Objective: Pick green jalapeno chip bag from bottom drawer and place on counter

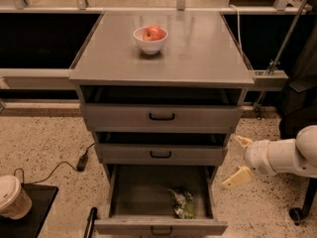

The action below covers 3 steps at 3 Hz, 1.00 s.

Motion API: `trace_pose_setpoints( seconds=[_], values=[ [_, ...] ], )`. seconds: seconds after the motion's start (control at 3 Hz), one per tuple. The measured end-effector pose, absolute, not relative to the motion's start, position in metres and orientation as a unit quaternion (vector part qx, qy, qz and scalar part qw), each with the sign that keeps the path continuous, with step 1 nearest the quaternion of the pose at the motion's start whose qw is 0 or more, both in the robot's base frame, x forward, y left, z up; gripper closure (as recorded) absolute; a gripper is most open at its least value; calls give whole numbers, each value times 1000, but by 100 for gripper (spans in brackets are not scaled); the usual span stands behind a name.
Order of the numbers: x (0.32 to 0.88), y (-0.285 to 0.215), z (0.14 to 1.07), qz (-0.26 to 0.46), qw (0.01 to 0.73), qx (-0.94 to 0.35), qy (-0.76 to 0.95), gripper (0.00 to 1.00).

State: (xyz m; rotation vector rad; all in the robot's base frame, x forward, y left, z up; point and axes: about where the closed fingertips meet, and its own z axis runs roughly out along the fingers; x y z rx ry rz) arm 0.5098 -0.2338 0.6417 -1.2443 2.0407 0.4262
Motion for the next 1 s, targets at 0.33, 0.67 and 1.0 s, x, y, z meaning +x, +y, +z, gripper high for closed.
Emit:
trace_pose_setpoints(
  seconds=[0.33,0.67,1.0],
  values=[
    [510,-234,642,165,349,-480,788,0],
    [507,-206,625,205,358,-487,770,0],
    [503,-130,590,284,387,-483,733,0]
  ],
)
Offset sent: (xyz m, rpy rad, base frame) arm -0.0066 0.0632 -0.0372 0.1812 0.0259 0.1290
